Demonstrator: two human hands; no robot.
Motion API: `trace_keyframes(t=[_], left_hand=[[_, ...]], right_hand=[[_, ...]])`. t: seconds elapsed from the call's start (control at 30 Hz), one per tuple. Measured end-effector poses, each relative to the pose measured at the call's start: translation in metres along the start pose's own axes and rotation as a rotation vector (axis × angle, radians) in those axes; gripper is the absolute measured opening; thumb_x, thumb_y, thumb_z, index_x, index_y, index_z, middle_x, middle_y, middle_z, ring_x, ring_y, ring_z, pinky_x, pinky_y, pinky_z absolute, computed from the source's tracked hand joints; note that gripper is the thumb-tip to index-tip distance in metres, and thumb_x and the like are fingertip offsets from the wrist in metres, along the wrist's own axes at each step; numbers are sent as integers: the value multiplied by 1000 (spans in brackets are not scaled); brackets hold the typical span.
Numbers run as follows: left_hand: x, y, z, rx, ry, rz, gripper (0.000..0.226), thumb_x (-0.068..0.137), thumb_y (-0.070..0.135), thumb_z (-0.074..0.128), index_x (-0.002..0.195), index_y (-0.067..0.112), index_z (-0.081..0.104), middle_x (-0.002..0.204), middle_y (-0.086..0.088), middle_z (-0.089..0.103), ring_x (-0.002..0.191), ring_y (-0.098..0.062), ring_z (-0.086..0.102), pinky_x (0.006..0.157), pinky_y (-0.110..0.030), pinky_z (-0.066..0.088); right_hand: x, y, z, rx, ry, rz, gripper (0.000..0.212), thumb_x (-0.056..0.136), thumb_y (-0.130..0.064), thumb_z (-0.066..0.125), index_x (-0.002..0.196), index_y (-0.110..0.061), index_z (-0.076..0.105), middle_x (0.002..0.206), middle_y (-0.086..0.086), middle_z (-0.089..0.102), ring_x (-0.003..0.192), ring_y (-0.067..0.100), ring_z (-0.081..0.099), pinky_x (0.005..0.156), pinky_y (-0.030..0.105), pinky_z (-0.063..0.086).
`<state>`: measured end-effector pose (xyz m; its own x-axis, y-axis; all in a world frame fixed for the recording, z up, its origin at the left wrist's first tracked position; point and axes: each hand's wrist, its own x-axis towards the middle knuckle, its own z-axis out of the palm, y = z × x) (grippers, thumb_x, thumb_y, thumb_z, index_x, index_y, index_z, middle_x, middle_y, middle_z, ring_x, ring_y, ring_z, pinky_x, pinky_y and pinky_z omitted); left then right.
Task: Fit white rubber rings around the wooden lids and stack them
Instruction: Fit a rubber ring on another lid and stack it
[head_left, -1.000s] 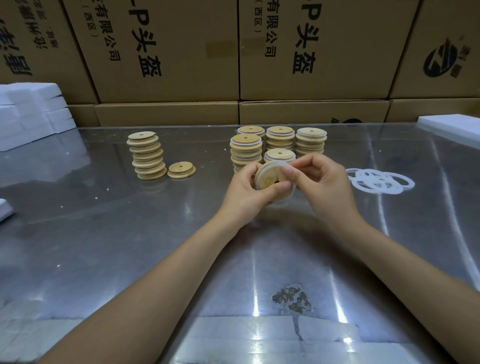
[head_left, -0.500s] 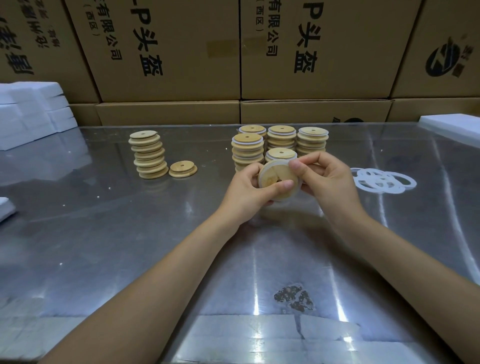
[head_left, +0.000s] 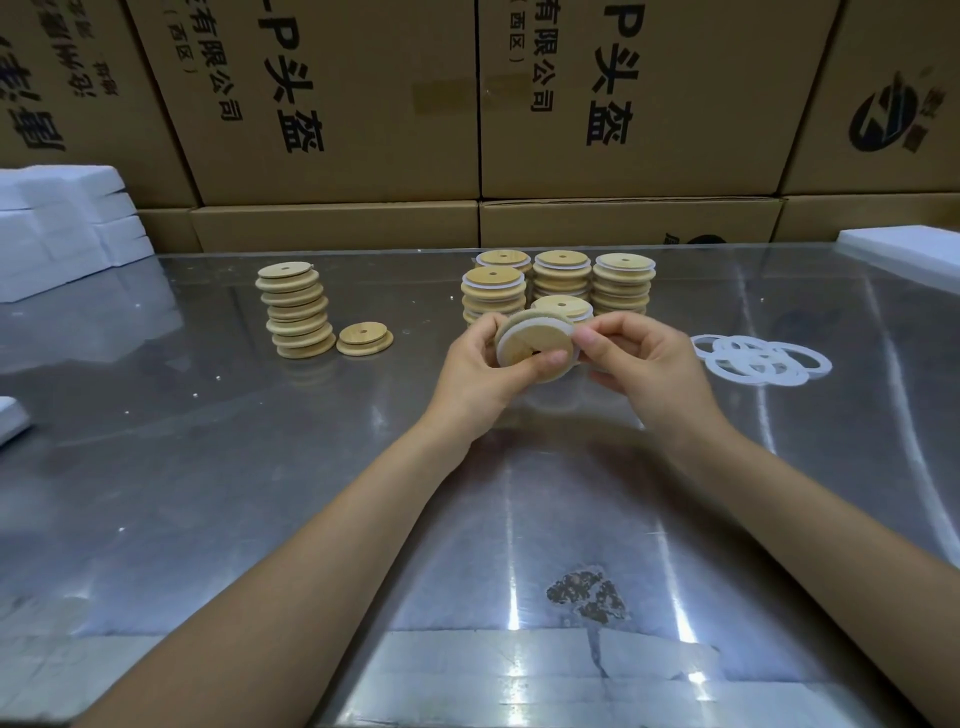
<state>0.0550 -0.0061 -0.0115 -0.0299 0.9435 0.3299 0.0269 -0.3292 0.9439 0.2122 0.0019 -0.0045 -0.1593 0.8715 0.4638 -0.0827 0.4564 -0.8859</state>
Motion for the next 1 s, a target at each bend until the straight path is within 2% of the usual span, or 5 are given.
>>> trace_keyframes(t=[0.13, 0.37, 0.73, 0.9, 1.0], left_hand=[[-1, 0, 0, 107, 21, 117, 37, 71, 7, 81, 82, -8, 49, 74, -11, 49, 69, -16, 42, 60, -27, 36], [0, 3, 1, 111, 55, 168, 37, 69, 3, 81, 71, 9, 45, 68, -12, 46, 66, -17, 40, 59, -29, 33], [-2, 7, 1, 71, 59, 187, 30, 70, -3, 79, 79, -2, 50, 77, -20, 54, 74, -21, 47, 68, -35, 39], [-3, 8, 0, 158, 57, 233, 35, 68, 5, 82, 75, -1, 49, 77, -31, 57, 72, -20, 47, 63, -35, 39], [-3, 8, 1, 149, 53, 212, 38, 69, 7, 83, 80, -8, 50, 78, -28, 58, 73, -18, 50, 65, -36, 42]], right_hand=[[0, -2, 1, -113, -39, -139, 15, 86, 0, 64, 81, -15, 65, 74, -12, 69, 72, -4, 64, 69, 10, 47], [-1, -5, 1, -275, -38, -311, 26, 85, 1, 64, 86, -25, 66, 90, -11, 69, 86, -1, 65, 81, 14, 48], [0, -5, 2, -251, -45, -321, 28, 86, 2, 63, 83, -26, 64, 88, -17, 67, 87, -4, 64, 81, 12, 47], [1, -2, 1, -198, -8, -287, 24, 84, -3, 68, 84, -25, 58, 88, -3, 71, 87, 13, 69, 77, 24, 52], [2, -2, 0, -169, -3, -259, 21, 83, -2, 68, 84, -21, 59, 85, -3, 70, 83, 8, 67, 77, 21, 51]])
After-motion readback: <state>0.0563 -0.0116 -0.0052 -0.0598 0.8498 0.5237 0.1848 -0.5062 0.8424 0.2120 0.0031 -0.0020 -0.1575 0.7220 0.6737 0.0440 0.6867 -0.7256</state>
